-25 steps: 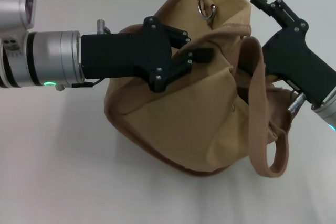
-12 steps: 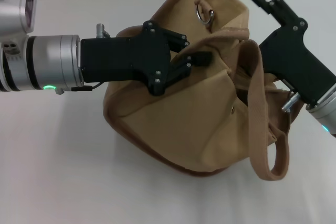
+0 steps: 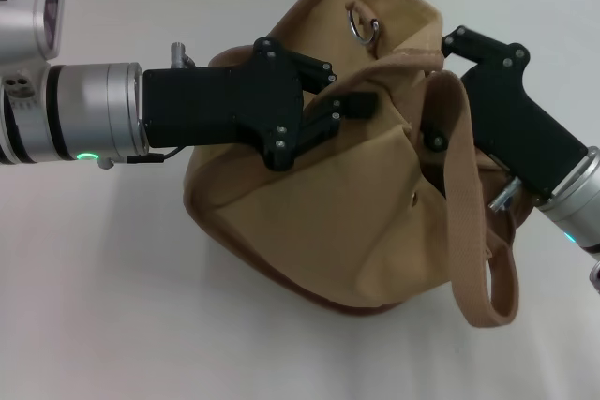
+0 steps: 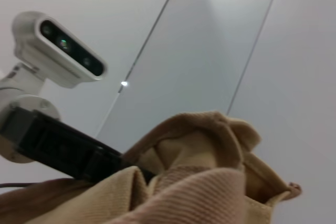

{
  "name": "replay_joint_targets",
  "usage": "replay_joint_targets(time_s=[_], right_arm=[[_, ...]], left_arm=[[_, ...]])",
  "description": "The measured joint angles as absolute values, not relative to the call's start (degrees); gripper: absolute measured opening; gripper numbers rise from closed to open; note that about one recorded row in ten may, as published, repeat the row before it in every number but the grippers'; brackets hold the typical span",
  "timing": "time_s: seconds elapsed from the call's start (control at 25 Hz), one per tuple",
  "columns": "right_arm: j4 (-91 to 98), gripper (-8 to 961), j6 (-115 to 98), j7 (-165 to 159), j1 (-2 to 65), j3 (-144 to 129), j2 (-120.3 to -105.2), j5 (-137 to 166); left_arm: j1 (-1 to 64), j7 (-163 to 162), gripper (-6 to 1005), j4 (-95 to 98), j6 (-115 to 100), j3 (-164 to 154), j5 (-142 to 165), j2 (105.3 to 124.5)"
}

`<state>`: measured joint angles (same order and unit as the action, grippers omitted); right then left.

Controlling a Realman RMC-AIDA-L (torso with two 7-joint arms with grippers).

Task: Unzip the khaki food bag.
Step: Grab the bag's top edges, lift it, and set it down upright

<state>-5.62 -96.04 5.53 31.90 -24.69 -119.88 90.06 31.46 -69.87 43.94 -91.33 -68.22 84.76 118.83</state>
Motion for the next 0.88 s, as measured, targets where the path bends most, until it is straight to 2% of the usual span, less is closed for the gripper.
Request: replay_joint_targets(time_s=[0.28, 0.52, 0.72, 0.88], right_arm=[[-5.61, 235, -95.92, 5.53, 32.46, -24.70, -119.88, 91.46], [-5.59, 46, -95.50, 5.54, 32.46, -24.69, -119.88, 92.02], [-5.63, -2, -95.33, 5.53, 32.13, -24.68, -119.88, 92.51], [-5.49, -2, -95.15, 5.51, 31.47, -24.32, -119.88, 92.55]], left_arm=[[31.52, -69.87, 65, 43.95, -91.41, -68.39, 84.73, 118.82], [31.55, -69.87, 65, 43.95, -91.41, -68.38, 84.73, 118.83], [31.11, -69.48, 65, 43.94, -92.13, -67.98, 84.41, 118.82], [29.32, -67.94, 66, 43.93, -92.39, -67.80, 81.68, 118.66]])
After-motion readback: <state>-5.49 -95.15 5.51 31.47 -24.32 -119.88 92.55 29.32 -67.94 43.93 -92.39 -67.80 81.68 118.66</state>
